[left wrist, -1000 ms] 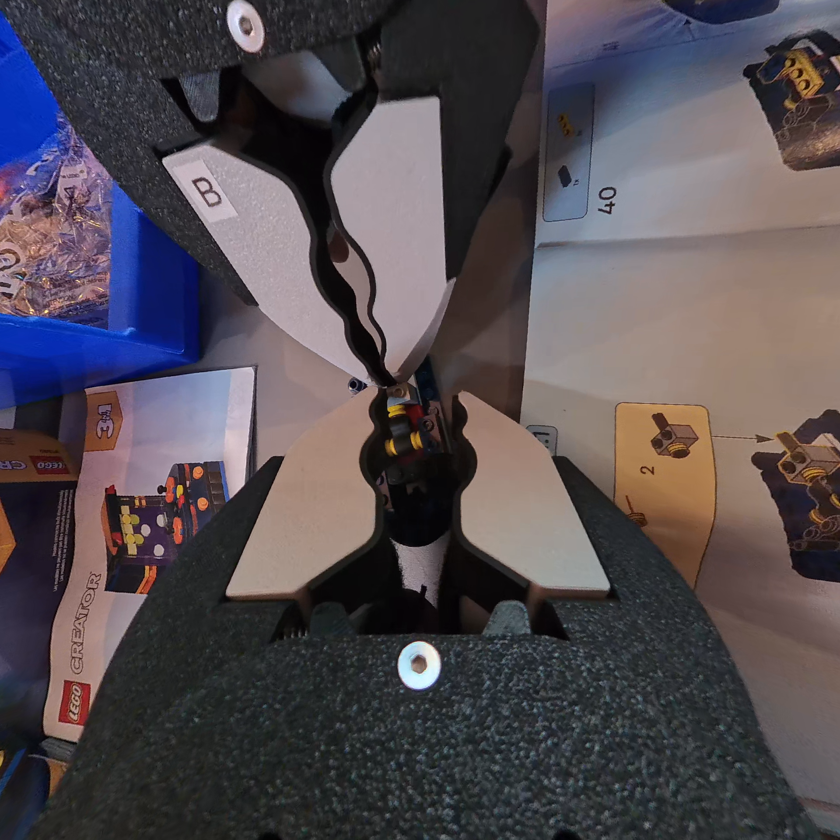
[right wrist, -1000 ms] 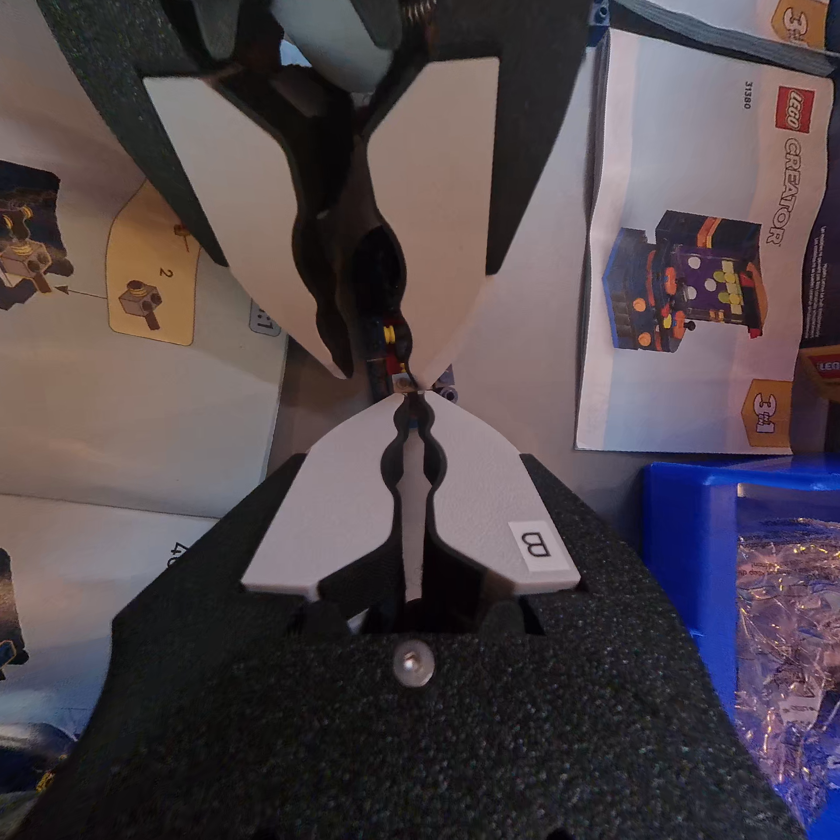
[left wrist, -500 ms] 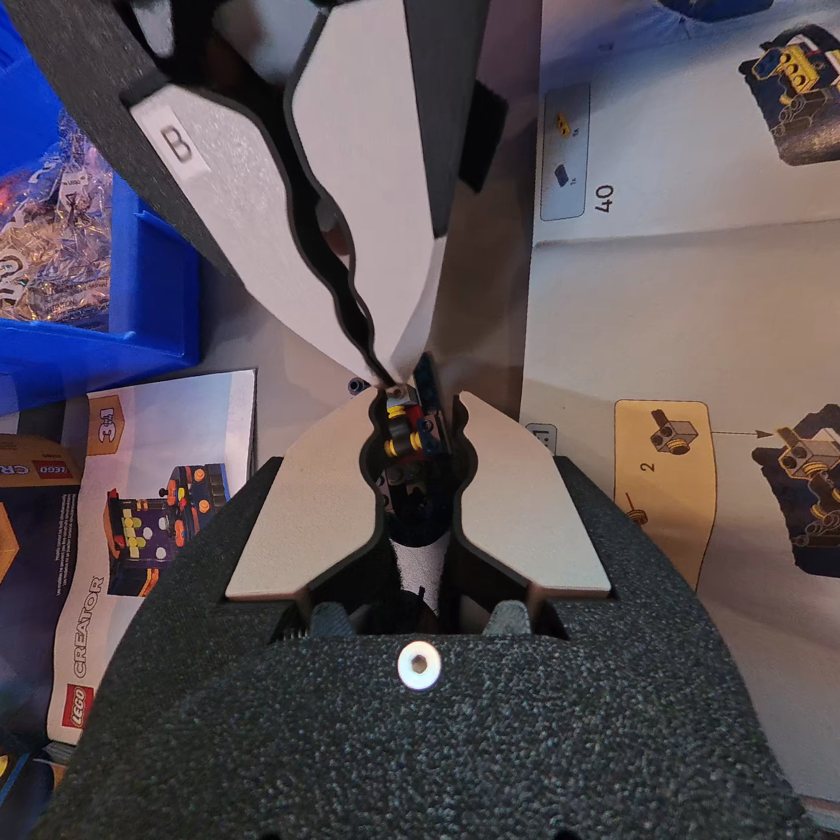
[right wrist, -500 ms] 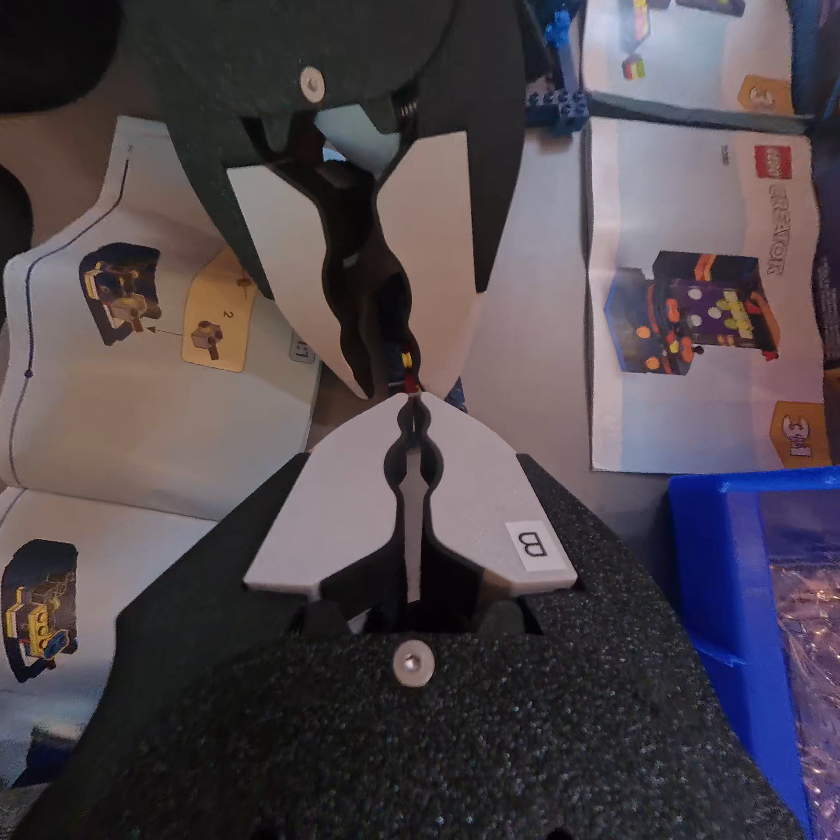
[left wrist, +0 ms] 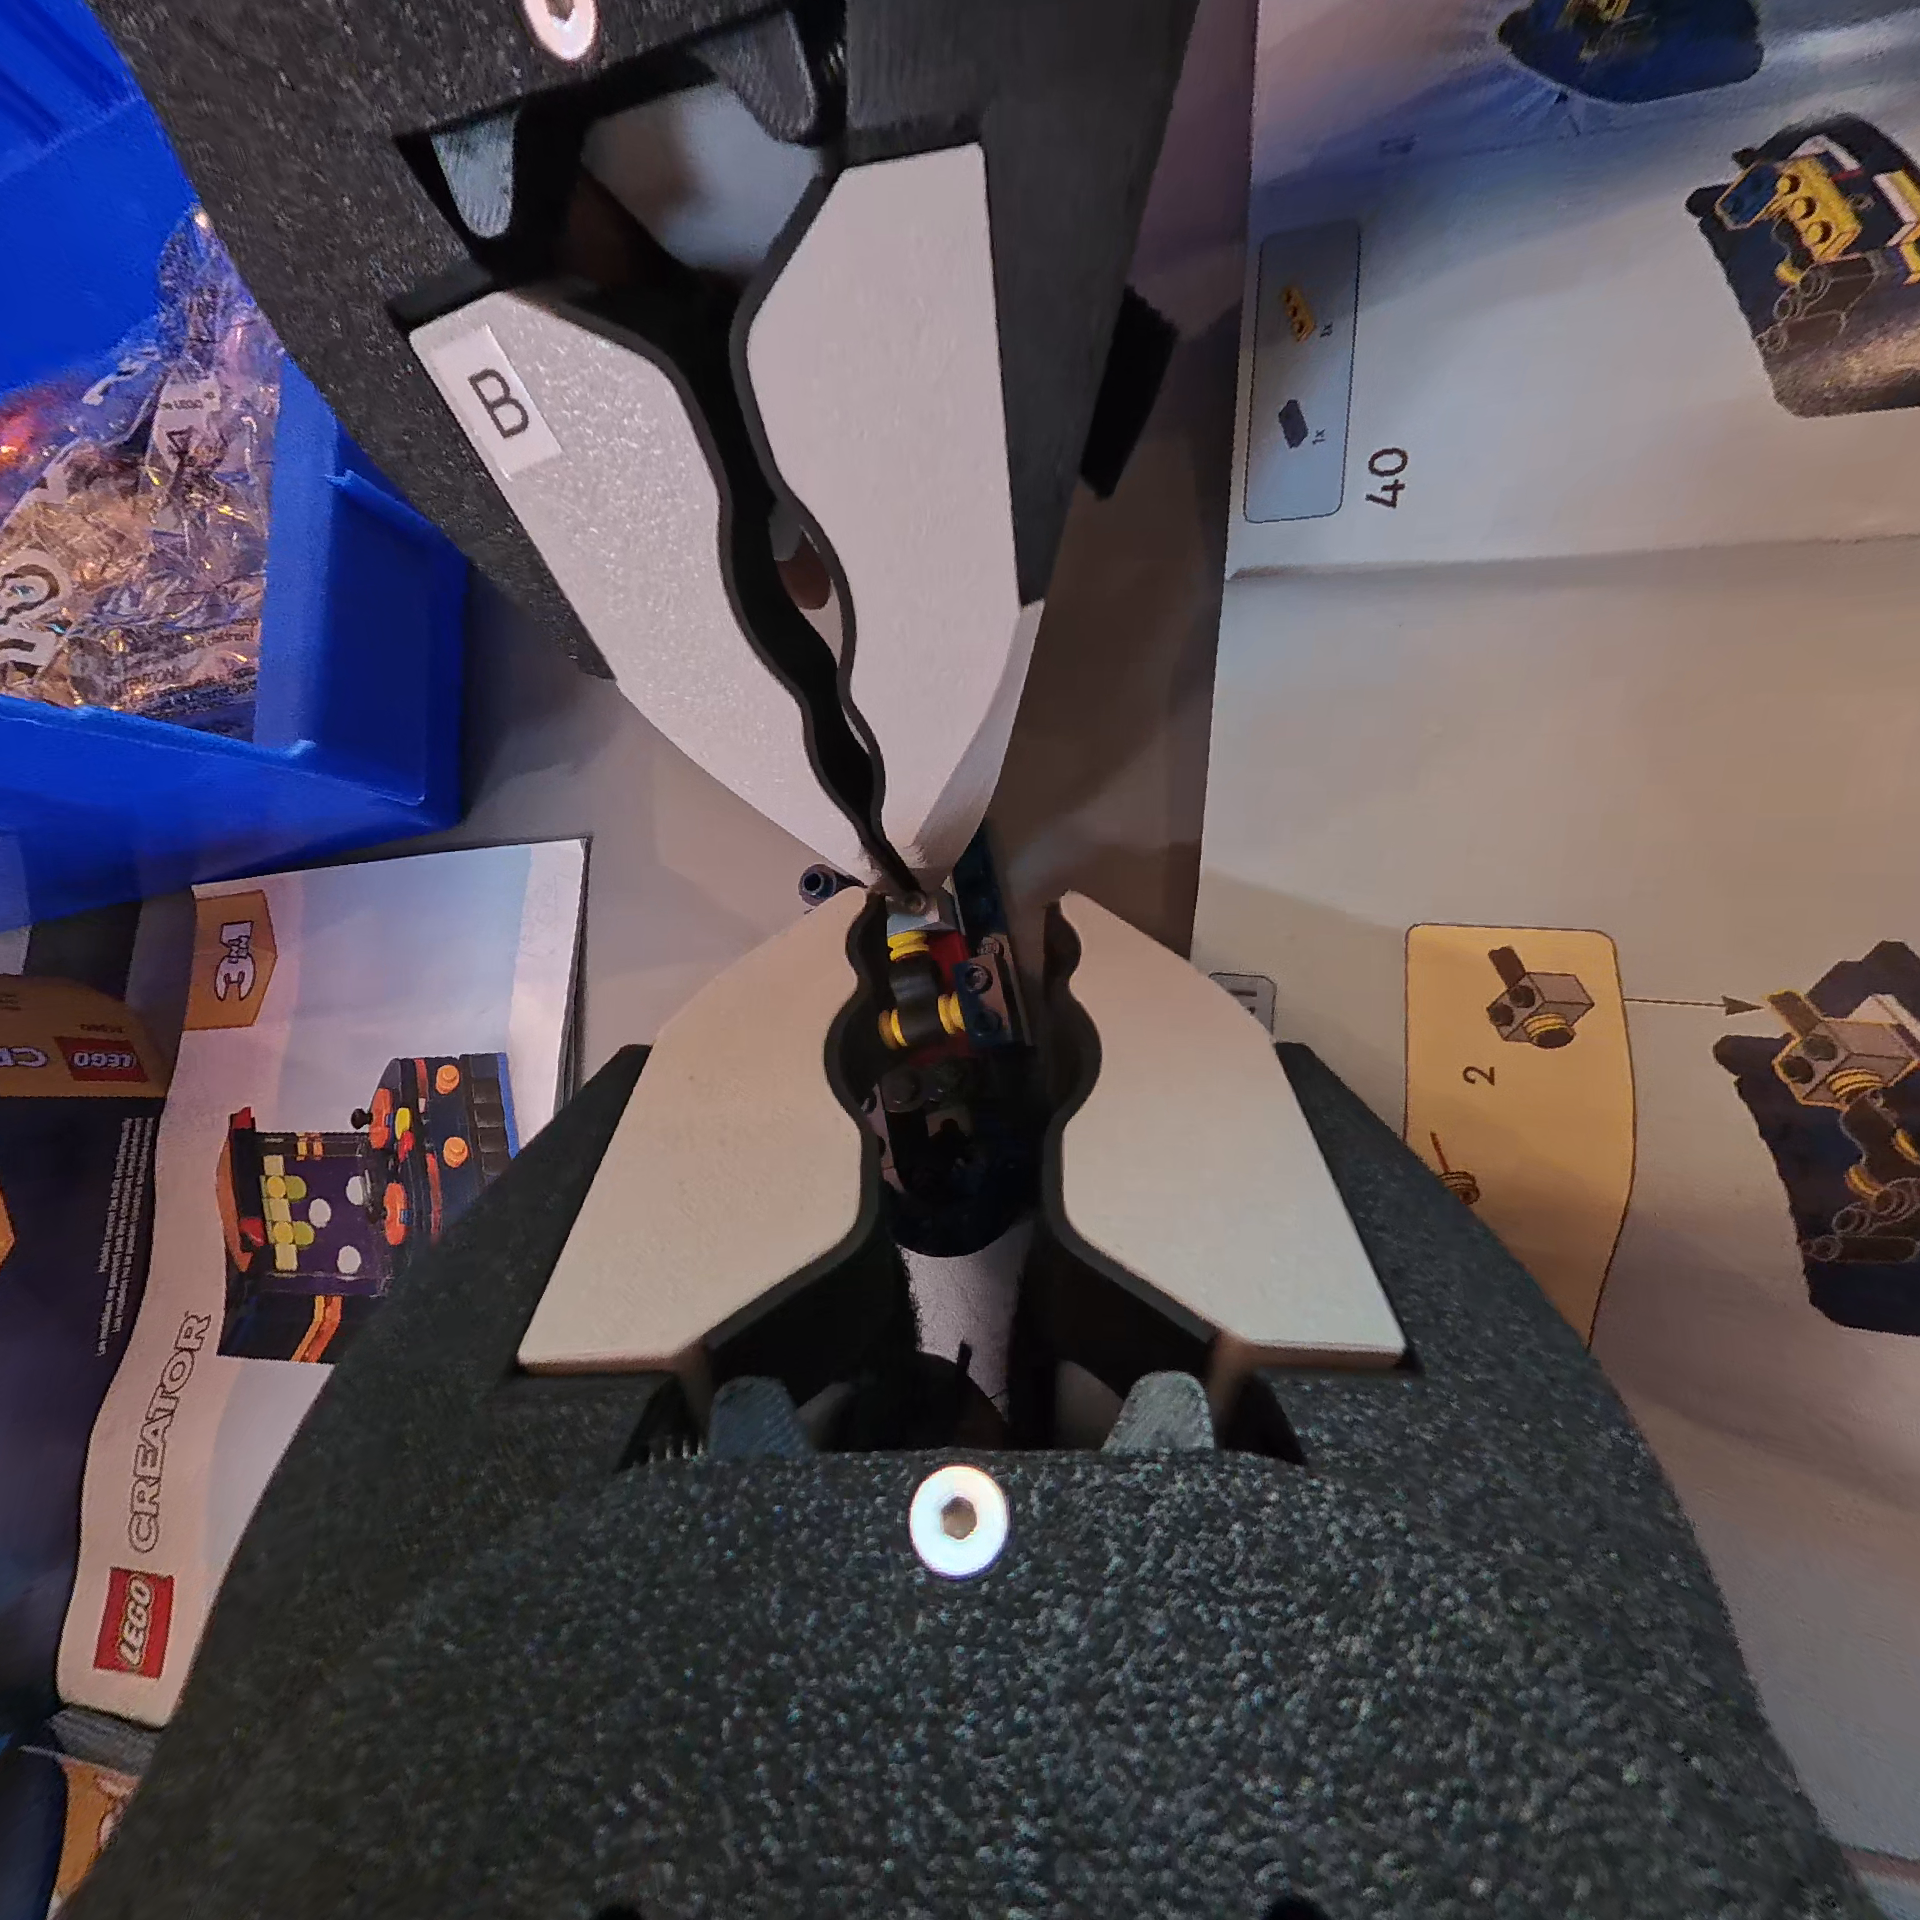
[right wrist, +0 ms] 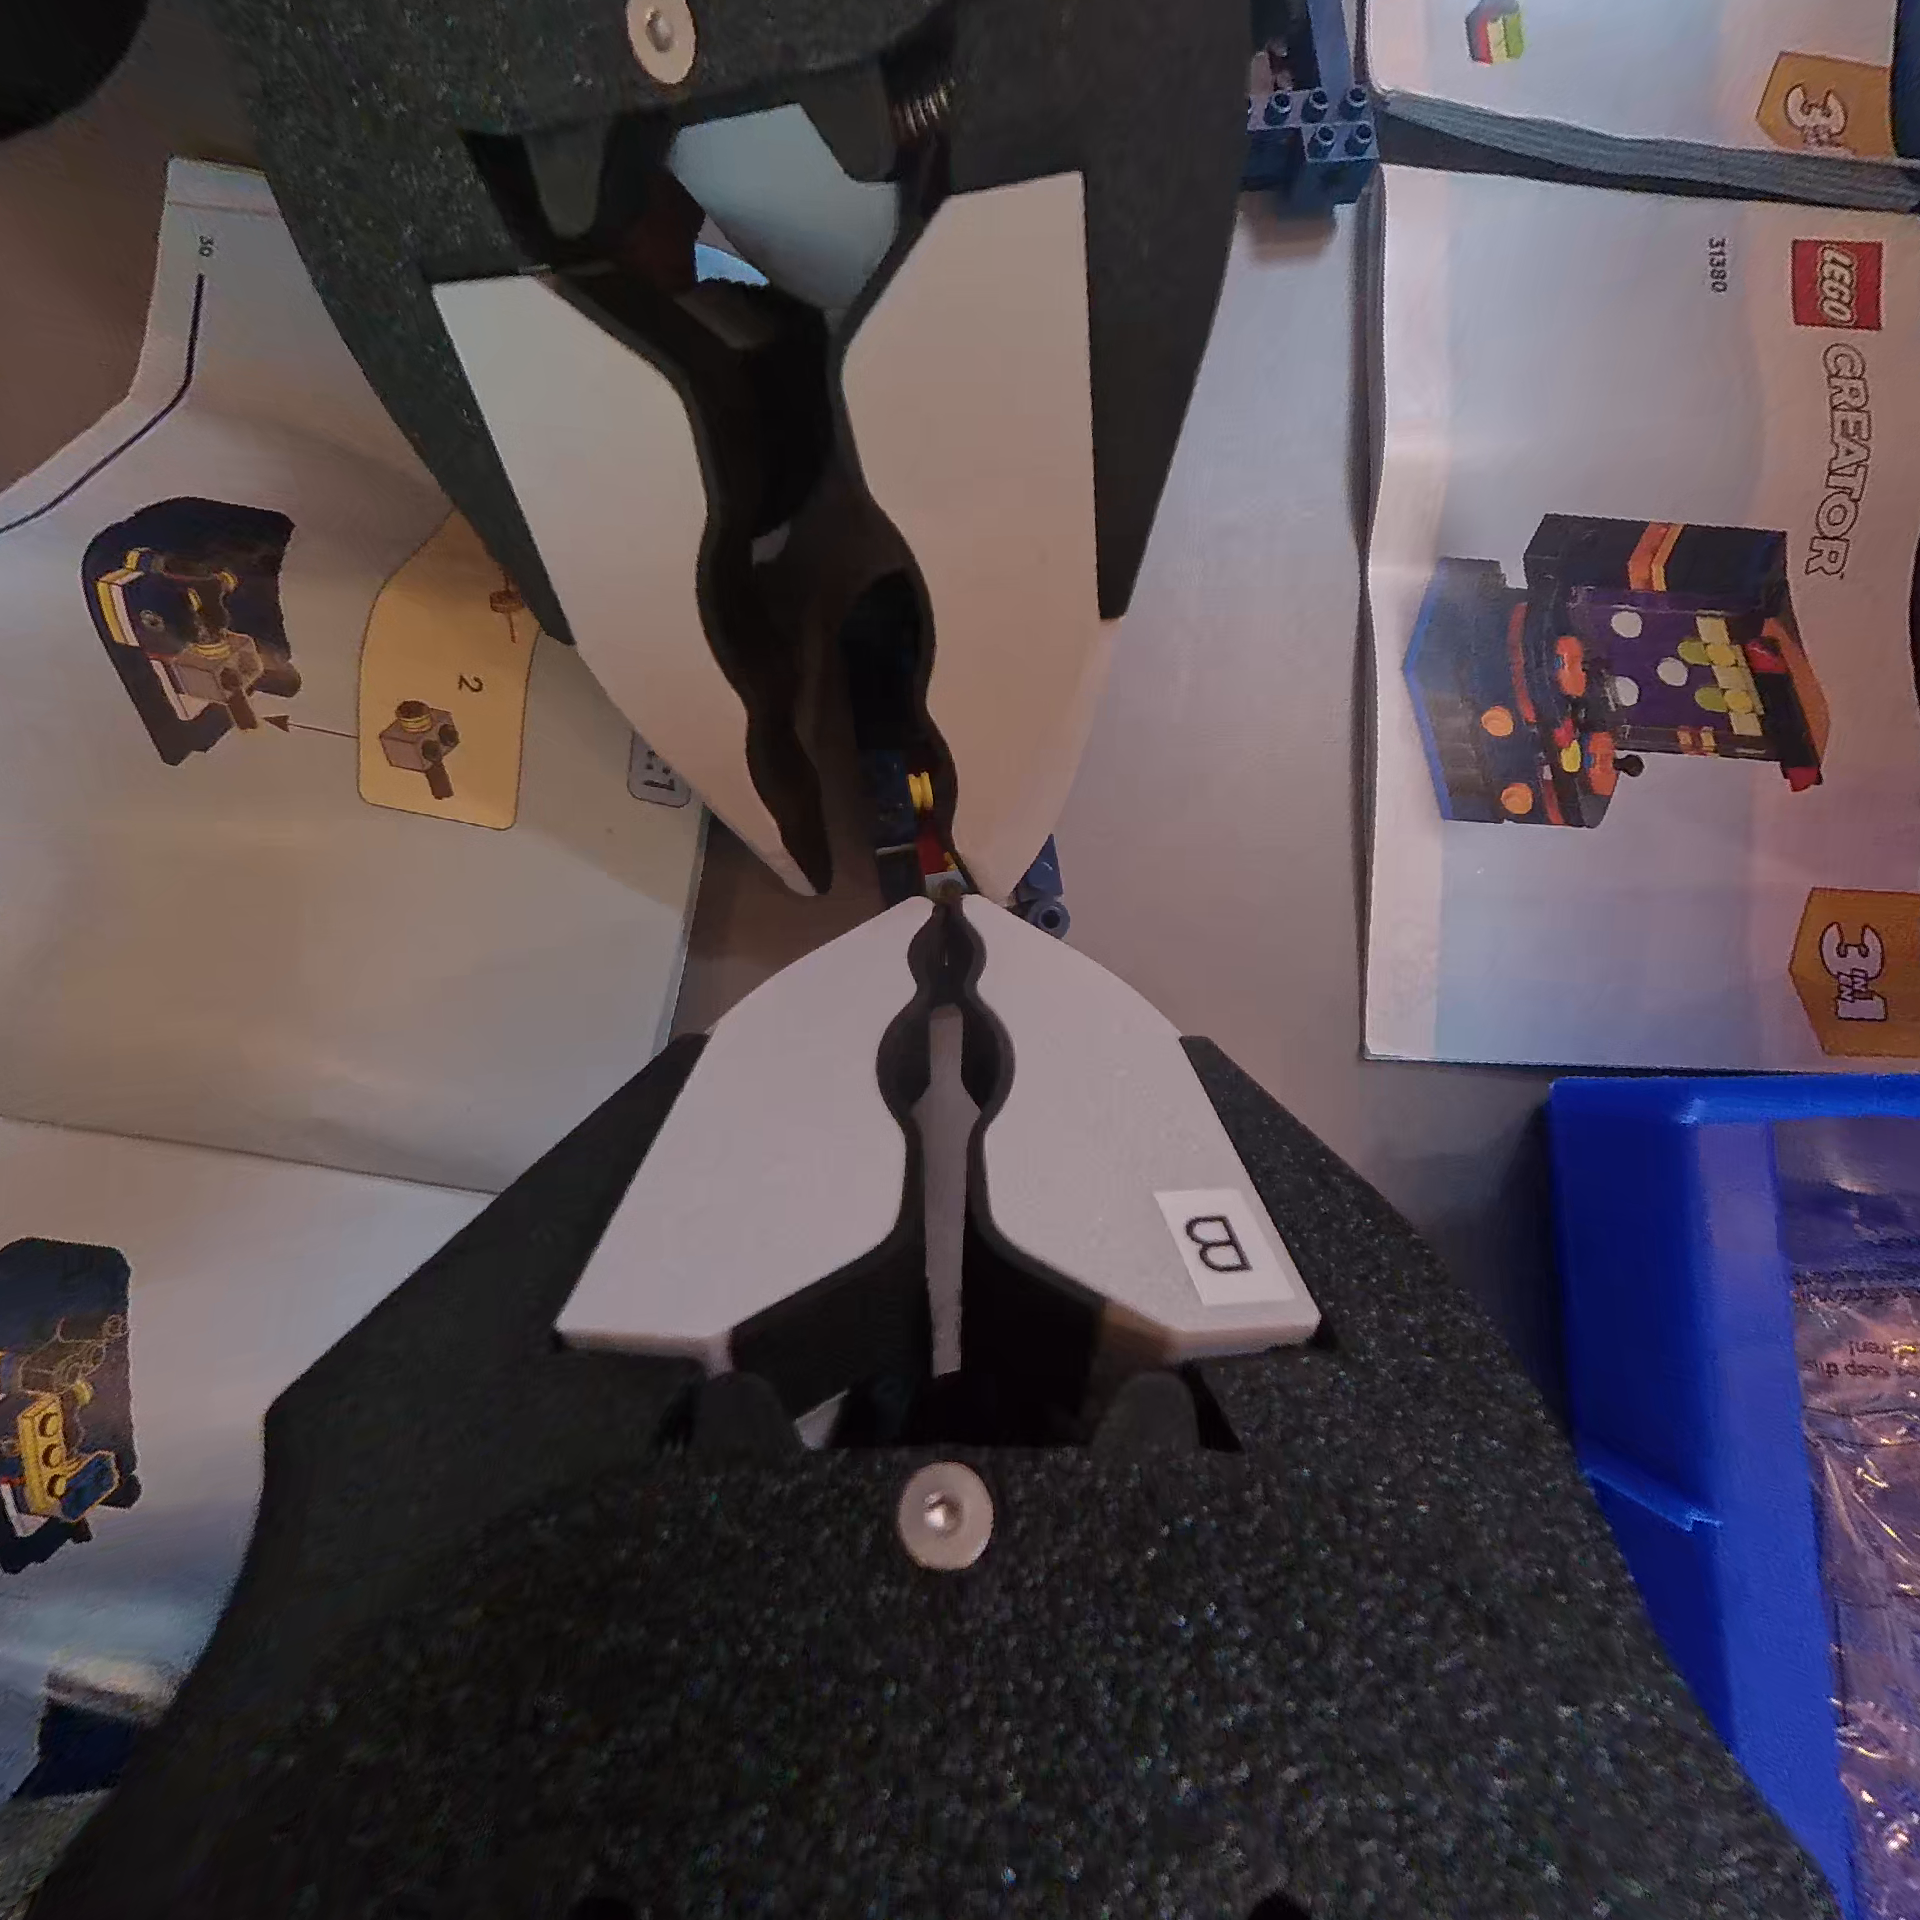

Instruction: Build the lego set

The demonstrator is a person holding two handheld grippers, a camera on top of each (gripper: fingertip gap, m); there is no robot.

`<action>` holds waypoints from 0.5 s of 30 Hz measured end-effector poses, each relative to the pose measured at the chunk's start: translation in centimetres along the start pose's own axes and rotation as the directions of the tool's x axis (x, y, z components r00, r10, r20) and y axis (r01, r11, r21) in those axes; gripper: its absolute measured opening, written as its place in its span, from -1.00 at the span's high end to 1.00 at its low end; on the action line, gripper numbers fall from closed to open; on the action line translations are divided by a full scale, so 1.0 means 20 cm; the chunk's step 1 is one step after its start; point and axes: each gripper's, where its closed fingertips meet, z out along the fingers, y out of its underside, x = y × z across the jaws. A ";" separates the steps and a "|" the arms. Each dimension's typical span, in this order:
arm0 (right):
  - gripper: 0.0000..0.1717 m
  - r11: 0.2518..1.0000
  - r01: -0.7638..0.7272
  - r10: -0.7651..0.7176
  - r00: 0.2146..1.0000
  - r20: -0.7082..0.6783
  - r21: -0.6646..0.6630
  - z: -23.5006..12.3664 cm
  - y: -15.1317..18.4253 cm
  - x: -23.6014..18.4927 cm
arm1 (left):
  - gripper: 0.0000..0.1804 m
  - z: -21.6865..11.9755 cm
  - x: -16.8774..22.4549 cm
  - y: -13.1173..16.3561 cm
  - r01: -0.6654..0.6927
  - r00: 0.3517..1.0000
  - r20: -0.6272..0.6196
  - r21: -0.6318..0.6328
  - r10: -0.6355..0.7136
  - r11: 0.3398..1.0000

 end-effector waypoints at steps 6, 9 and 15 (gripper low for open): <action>1.00 1.000 -0.011 0.011 1.000 -0.018 0.023 -0.05 0.02 0.02 | 0.44 -0.07 0.05 0.00 0.056 0.986 -0.158 0.003 -0.055 0.998; 1.00 0.999 0.008 -0.007 1.000 -0.027 0.052 -0.05 0.00 0.02 | 0.40 -0.11 0.01 -0.02 0.080 0.988 -0.133 0.054 -0.072 0.995; 1.00 0.995 0.052 -0.049 0.998 -0.029 0.089 0.00 -0.06 0.01 | 0.35 -0.07 0.00 0.06 0.106 0.988 -0.113 -0.035 -0.109 0.994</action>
